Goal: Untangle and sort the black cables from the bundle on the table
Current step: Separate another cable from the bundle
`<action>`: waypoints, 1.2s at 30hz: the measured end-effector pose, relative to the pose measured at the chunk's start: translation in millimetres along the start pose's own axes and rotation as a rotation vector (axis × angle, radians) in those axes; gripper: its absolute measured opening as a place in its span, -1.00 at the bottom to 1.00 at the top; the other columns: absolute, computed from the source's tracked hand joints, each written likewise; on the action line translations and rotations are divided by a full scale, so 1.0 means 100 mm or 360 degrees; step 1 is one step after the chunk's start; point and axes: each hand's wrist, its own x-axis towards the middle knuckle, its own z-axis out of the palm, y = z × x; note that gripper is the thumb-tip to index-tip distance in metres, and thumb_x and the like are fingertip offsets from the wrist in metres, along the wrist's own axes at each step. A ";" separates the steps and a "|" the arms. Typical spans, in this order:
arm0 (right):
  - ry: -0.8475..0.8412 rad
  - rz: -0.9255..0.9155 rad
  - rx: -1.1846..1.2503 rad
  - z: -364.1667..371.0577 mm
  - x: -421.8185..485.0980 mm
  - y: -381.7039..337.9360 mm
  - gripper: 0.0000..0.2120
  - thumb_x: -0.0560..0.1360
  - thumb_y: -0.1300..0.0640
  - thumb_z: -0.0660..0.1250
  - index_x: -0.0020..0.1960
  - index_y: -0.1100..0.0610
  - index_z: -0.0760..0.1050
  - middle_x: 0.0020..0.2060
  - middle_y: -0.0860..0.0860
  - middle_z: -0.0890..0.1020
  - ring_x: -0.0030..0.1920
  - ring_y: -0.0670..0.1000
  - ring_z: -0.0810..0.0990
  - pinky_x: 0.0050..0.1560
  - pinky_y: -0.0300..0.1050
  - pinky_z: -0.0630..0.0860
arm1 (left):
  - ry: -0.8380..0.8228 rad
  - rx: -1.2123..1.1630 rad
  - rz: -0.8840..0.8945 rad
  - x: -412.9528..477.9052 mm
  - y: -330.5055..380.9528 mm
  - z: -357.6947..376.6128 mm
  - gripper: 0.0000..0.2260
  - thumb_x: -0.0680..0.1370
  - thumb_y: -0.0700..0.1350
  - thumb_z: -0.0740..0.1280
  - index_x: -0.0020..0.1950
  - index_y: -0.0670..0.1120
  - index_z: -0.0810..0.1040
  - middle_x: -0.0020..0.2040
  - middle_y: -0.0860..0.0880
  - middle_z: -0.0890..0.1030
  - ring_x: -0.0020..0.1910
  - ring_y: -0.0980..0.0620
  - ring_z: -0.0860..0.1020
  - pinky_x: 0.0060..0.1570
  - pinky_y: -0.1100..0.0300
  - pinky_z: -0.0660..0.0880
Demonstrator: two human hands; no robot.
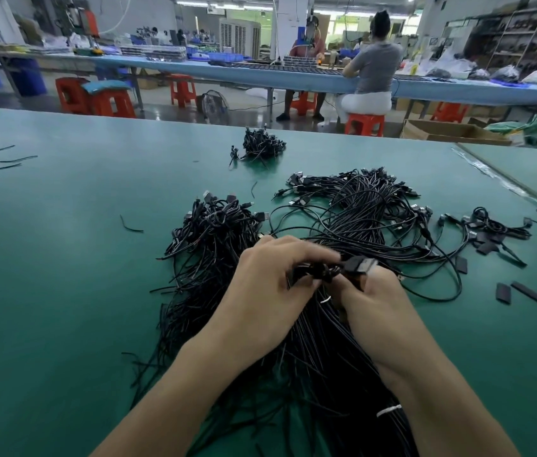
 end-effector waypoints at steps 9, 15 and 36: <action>-0.0040 0.0357 0.0937 -0.05 0.04 -0.03 -0.73 0.58 0.28 0.28 -0.23 0.18 0.66 -0.31 0.14 0.57 -0.40 -0.05 0.49 -0.44 -0.25 0.50 | 0.0043 0.0031 0.0204 -0.03 -0.02 0.06 -0.65 0.50 -0.34 0.34 0.11 0.05 0.71 -0.06 0.12 0.56 -0.05 0.12 0.57 -0.11 0.30 0.50; 0.0181 0.0111 0.0579 -0.06 0.03 0.00 -0.87 0.49 0.26 0.43 -0.23 0.15 0.65 -0.33 0.09 0.68 -0.34 -0.05 0.60 -0.31 -0.20 0.54 | 0.0009 -0.0100 -0.0045 -0.04 0.02 0.11 -0.87 0.54 -0.04 0.37 0.00 0.13 0.70 -0.11 0.15 0.63 -0.06 0.17 0.60 -0.07 0.31 0.51; -0.0211 -0.0083 0.0303 0.08 -0.04 -0.04 -0.83 0.55 0.20 0.37 -0.21 0.14 0.63 -0.38 -0.07 0.66 -0.35 -0.21 0.58 -0.31 -0.36 0.47 | 0.0180 -0.0400 -0.0564 0.03 -0.11 0.02 -0.88 0.61 -0.10 0.38 -0.13 0.02 0.59 -0.36 -0.02 0.67 -0.44 0.00 0.58 -0.37 0.16 0.55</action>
